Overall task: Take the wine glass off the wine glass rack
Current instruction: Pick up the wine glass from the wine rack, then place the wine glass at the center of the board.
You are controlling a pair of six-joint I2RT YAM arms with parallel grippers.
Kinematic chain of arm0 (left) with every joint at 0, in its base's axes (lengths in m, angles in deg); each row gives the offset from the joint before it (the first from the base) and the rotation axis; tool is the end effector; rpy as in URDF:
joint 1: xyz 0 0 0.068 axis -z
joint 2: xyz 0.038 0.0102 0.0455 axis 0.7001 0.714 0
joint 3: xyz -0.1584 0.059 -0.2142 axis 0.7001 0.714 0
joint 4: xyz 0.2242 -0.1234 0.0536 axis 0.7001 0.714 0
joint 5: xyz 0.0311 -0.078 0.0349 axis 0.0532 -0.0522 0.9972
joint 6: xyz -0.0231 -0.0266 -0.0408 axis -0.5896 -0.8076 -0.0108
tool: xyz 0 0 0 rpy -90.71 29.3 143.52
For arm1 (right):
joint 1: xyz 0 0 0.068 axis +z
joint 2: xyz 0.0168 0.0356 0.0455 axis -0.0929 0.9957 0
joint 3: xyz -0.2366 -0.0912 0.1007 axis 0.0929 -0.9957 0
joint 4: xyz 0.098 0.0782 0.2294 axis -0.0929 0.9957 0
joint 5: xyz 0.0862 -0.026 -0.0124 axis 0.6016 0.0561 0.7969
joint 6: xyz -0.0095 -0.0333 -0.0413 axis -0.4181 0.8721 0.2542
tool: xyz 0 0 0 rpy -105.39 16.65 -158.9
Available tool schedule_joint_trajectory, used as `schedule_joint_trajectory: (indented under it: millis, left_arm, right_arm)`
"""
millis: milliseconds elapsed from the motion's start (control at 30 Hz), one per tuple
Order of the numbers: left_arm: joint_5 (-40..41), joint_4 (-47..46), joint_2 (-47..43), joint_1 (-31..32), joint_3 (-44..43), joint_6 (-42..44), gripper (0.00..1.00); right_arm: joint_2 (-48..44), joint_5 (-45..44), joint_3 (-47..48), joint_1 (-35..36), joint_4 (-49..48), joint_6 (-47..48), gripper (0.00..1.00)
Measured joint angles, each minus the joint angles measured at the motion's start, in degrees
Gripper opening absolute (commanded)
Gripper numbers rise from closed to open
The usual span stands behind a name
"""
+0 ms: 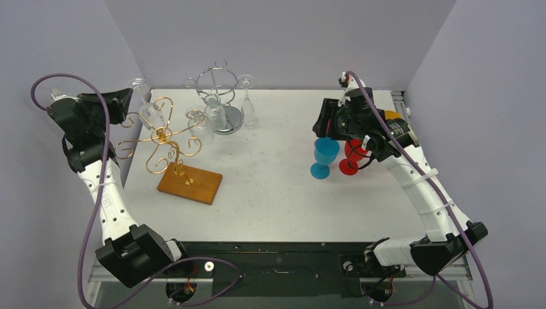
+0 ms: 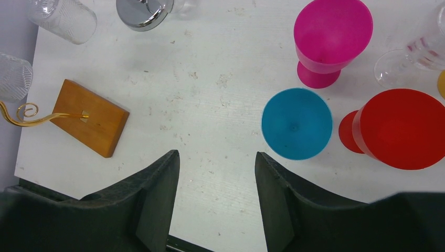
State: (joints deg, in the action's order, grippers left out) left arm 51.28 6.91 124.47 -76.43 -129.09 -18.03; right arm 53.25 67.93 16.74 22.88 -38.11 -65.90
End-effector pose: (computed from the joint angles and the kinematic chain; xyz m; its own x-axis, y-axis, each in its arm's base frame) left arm 0.2437 0.1311 0.4233 0.0037 -0.9777 -0.2098 -0.1016 0.2083 -0.9728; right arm 0.2323 0.1265 0.4276 -0.6895 0.1562 -0.7072 -0.2115 0.8905 0.4029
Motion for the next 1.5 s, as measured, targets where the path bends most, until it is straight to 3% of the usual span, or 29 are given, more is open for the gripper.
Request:
schedule_joint_trajectory:
  millis: [267,700,967,1300,1500]
  left_arm:
    - [0.04,-2.27,4.33,1.16,-5.33,0.07,0.00]
    - [0.76,-6.08,13.27,10.75,-21.40,1.44,0.00]
    - [2.64,-6.93,15.19,17.51,-28.04,1.36,0.00]
    - [2.99,-10.19,14.95,25.03,-30.67,-4.46,0.00]
    - [4.31,-13.75,12.15,30.95,-26.86,-9.35,0.00]
  right_arm:
    - [0.83,-0.02,0.13,0.00,0.37,0.00,0.51]
    - [0.83,-0.96,0.98,0.00,0.26,-0.66,0.52]
    - [0.81,-1.99,2.73,0.00,-1.01,-2.71,0.67]
    - [-1.86,-0.39,1.84,0.35,-12.07,-7.15,0.71]
    - [-3.43,3.58,-2.47,0.39,-23.45,-10.56,0.74]
